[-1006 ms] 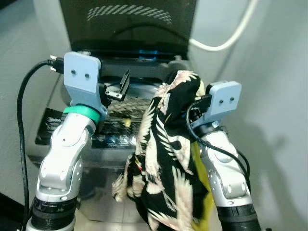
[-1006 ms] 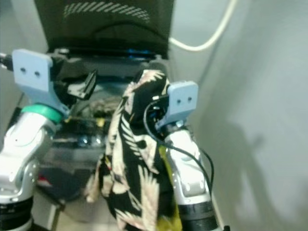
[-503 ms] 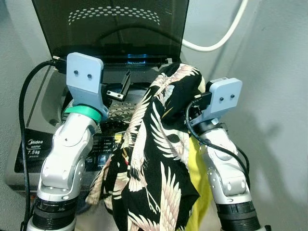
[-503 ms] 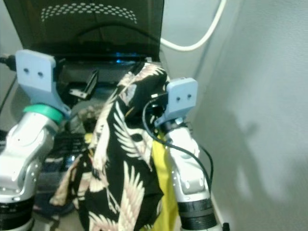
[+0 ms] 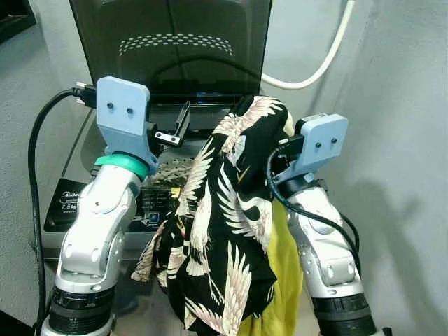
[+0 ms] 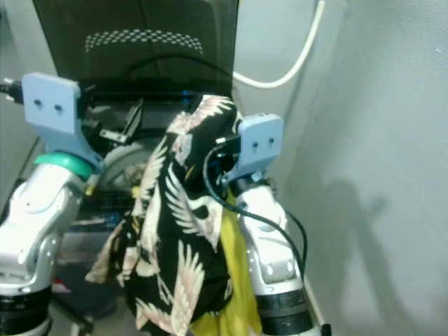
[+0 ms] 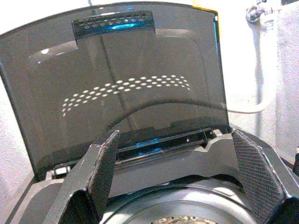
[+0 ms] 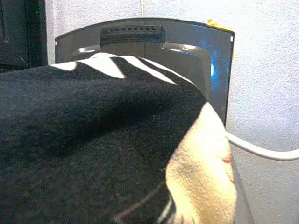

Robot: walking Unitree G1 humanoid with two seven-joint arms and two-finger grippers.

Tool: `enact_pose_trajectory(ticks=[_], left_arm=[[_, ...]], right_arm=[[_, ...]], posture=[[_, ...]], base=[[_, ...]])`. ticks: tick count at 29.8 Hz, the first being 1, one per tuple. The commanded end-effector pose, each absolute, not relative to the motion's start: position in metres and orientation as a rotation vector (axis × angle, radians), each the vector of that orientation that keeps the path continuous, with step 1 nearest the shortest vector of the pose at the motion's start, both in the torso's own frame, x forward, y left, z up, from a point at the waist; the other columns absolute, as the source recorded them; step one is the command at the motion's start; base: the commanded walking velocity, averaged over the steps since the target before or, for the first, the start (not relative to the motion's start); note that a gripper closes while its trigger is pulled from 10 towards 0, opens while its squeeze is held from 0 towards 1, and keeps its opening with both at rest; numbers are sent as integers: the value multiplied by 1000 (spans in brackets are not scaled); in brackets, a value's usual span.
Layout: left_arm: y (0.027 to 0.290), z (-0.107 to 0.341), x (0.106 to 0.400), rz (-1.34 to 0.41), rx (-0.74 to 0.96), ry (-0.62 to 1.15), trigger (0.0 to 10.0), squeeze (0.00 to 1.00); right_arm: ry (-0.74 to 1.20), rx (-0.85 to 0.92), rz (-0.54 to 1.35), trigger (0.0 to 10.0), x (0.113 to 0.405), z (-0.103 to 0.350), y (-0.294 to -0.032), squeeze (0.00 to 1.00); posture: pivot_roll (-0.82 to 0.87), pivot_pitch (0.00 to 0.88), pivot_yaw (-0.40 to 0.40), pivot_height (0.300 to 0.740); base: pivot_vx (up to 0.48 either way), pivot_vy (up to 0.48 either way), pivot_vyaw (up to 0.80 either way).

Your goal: Clothes washing

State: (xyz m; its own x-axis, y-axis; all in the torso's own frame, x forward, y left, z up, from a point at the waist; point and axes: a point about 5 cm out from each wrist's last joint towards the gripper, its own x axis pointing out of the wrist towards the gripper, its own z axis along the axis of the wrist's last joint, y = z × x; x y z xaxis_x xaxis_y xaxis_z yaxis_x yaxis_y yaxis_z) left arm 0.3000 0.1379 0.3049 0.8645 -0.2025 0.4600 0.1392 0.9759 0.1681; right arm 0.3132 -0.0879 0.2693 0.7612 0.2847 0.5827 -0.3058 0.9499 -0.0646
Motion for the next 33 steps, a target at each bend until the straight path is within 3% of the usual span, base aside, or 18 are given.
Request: enact_pose_trajectory(ticks=[1,12,33], left_arm=[[140,306,300,-170,120,-494,10000,0],[141,307,301,-168,129,-495,10000,0],[140,305,301,-173,137,-486,10000,0]], right_arm=[[-650,59,315,10000,310,272,-90,0],[-646,61,313,10000,310,270,-90,0],[-646,61,313,10000,311,270,-90,0]], posture=[[46,82,45,740],[49,83,45,740],[49,83,47,740]], base=[[0,480,0],[0,446,0],[0,19,0]])
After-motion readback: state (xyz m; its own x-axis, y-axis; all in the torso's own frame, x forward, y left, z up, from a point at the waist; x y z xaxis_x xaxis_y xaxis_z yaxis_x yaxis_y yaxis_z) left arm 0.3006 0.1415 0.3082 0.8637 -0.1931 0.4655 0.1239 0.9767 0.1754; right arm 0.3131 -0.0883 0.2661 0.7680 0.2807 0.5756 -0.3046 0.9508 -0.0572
